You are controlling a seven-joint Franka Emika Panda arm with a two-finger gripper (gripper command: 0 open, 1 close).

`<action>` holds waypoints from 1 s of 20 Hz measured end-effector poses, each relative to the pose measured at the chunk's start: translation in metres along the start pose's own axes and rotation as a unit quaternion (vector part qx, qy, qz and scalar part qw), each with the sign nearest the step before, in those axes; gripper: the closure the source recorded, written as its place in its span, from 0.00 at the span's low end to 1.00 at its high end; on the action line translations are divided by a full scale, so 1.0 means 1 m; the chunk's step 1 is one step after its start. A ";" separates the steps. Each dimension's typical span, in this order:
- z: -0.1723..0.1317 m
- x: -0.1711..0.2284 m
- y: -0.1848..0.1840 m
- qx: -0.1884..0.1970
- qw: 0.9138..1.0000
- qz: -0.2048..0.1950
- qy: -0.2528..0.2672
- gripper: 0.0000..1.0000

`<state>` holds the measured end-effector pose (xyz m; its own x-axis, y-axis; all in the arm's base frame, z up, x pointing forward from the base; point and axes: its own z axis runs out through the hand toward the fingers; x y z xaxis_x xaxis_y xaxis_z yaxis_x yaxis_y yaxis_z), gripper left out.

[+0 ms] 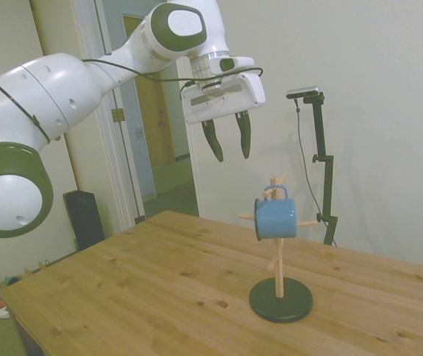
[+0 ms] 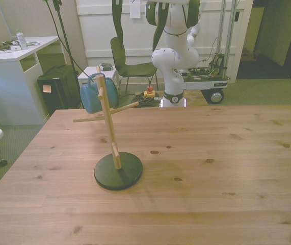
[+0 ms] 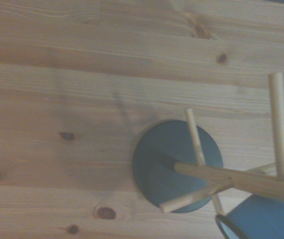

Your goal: Hang the mug

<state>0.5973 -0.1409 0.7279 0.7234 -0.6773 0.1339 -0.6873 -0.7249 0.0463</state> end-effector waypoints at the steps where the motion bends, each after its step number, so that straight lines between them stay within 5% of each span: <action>1: -0.006 -0.009 -0.004 0.007 1.000 -0.001 -0.001 0.00; 9: -0.011 -0.052 -0.014 0.055 0.998 0.001 -0.003 0.00; 20: 0.114 -0.102 -0.048 0.067 0.997 -0.002 -0.033 0.00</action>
<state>0.5642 -0.0512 0.5991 0.7315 -0.6784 0.0693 -0.6730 -0.7345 -0.0867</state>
